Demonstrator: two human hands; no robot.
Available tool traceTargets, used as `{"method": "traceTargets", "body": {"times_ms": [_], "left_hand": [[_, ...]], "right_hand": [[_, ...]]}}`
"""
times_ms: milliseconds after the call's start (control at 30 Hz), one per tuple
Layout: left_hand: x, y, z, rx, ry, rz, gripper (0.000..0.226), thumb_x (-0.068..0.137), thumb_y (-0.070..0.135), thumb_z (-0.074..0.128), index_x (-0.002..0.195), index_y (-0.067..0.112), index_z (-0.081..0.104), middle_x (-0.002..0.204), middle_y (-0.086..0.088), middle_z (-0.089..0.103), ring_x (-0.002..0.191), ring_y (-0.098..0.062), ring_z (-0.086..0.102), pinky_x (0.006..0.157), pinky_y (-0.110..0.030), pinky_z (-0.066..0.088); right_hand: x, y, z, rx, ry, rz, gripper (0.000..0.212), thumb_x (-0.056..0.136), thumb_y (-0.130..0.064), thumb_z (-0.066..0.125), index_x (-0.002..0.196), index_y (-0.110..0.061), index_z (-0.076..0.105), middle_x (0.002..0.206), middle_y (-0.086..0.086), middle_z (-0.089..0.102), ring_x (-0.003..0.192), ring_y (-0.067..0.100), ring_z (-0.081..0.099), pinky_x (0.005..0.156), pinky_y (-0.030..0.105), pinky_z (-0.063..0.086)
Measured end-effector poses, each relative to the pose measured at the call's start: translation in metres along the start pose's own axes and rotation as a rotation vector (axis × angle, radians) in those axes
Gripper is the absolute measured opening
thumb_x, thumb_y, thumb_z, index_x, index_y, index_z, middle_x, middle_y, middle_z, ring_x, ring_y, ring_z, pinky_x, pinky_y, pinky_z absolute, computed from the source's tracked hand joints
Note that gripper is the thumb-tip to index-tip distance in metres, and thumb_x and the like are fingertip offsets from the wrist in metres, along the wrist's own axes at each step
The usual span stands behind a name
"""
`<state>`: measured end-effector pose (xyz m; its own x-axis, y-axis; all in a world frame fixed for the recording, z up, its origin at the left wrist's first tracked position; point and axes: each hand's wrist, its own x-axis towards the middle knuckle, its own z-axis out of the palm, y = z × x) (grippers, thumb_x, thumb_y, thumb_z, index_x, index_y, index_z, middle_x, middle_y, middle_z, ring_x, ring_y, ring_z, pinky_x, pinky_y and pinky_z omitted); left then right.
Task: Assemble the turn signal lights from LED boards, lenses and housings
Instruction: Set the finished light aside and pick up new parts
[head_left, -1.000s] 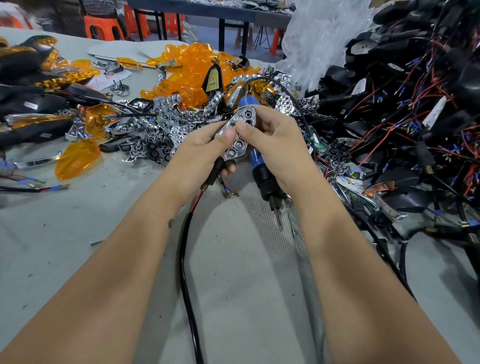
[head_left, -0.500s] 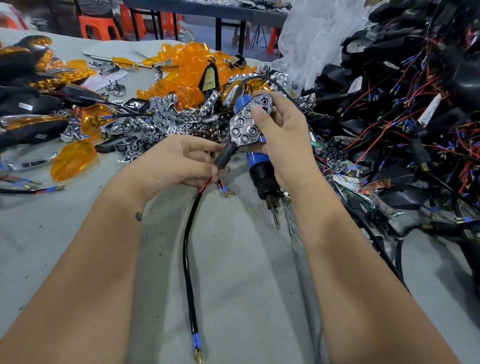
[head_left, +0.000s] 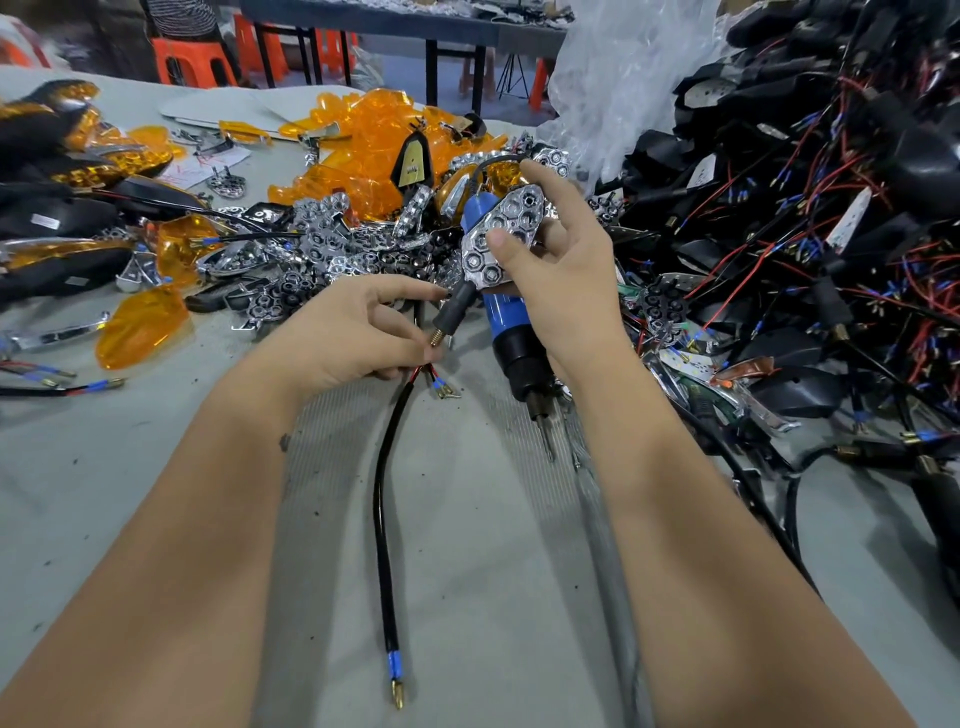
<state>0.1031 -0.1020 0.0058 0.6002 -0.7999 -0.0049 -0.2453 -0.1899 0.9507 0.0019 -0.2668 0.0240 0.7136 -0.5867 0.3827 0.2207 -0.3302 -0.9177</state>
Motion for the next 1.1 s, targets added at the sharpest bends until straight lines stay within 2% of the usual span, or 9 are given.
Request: {"method": "traceTargets", "body": {"times_ms": [100,233,367,467,533,600,733,867,1100], "left_hand": [[0.0,0.0,0.0,0.047,0.012,0.004,0.062,0.08,-0.008,0.072,0.124,0.034,0.058,0.083,-0.005,0.076,0.066,-0.01,0.066,0.064,-0.02,0.055],[0.0,-0.001,0.003,0.014,0.03,-0.001,0.08,0.078,-0.014,0.071,0.135,0.038,0.05,0.107,-0.004,0.069,0.072,-0.016,0.068,0.071,-0.03,0.057],[0.001,-0.002,0.003,0.0,0.056,0.031,0.091,0.077,-0.016,0.072,0.14,0.043,0.045,0.122,-0.003,0.056,0.073,-0.019,0.071,0.061,-0.023,0.054],[0.001,-0.002,0.002,0.01,0.094,0.057,0.089,0.077,-0.014,0.073,0.136,0.049,0.048,0.125,-0.001,0.053,0.073,-0.019,0.071,0.067,-0.027,0.056],[0.0,-0.001,0.003,0.012,0.115,0.076,0.088,0.078,-0.014,0.072,0.132,0.051,0.05,0.124,0.0,0.053,0.072,-0.019,0.072,0.068,-0.027,0.055],[0.0,0.0,0.005,0.01,0.127,0.081,0.088,0.078,-0.016,0.071,0.132,0.05,0.051,0.123,-0.001,0.053,0.071,-0.02,0.071,0.073,-0.033,0.058],[-0.001,0.002,0.008,0.01,0.114,0.069,0.087,0.077,-0.017,0.072,0.136,0.043,0.049,0.121,-0.002,0.055,0.071,-0.018,0.07,0.082,-0.039,0.058],[-0.001,0.003,0.011,0.052,0.079,0.042,0.075,0.079,-0.014,0.071,0.13,0.039,0.053,0.117,-0.006,0.059,0.074,-0.018,0.072,0.08,-0.036,0.059],[-0.003,0.001,0.006,0.171,0.096,0.034,0.069,0.077,-0.002,0.077,0.126,0.04,0.054,0.082,-0.004,0.074,0.065,-0.014,0.064,0.071,-0.036,0.054]], "right_hand": [[-0.001,0.0,0.002,-0.005,0.002,0.013,0.054,0.091,-0.011,0.069,0.141,-0.025,0.052,0.113,-0.005,0.057,0.095,0.013,0.044,0.104,0.049,0.047],[-0.003,-0.002,0.003,0.004,0.01,0.026,0.053,0.091,-0.013,0.07,0.139,-0.029,0.052,0.139,0.012,0.055,0.107,0.019,0.048,0.107,0.054,0.045],[-0.001,0.0,0.001,0.006,-0.005,0.039,0.051,0.092,-0.017,0.07,0.138,-0.029,0.053,0.114,-0.002,0.053,0.098,0.016,0.044,0.101,0.043,0.05],[-0.001,0.0,0.0,0.013,-0.017,0.048,0.049,0.092,-0.018,0.069,0.137,-0.029,0.054,0.103,-0.01,0.052,0.094,0.016,0.048,0.089,0.035,0.049],[-0.001,0.001,0.001,0.018,-0.027,0.043,0.047,0.092,-0.016,0.069,0.135,-0.028,0.055,0.119,0.0,0.062,0.107,0.031,0.057,0.099,0.045,0.051],[-0.002,0.001,0.003,0.039,-0.04,0.036,0.046,0.091,-0.012,0.069,0.133,-0.025,0.055,0.131,0.011,0.062,0.118,0.034,0.059,0.102,0.053,0.049],[-0.002,0.0,0.004,0.053,-0.032,0.057,0.047,0.091,-0.008,0.07,0.135,-0.019,0.055,0.126,0.008,0.066,0.116,0.025,0.063,0.102,0.05,0.05],[-0.001,0.0,0.003,0.06,-0.026,0.056,0.048,0.09,-0.006,0.07,0.135,-0.015,0.056,0.123,0.008,0.068,0.114,0.024,0.065,0.101,0.049,0.051],[0.0,-0.002,0.002,0.089,0.023,0.042,0.042,0.09,-0.002,0.069,0.129,-0.011,0.059,0.119,0.011,0.07,0.111,0.028,0.066,0.097,0.052,0.053]]}}
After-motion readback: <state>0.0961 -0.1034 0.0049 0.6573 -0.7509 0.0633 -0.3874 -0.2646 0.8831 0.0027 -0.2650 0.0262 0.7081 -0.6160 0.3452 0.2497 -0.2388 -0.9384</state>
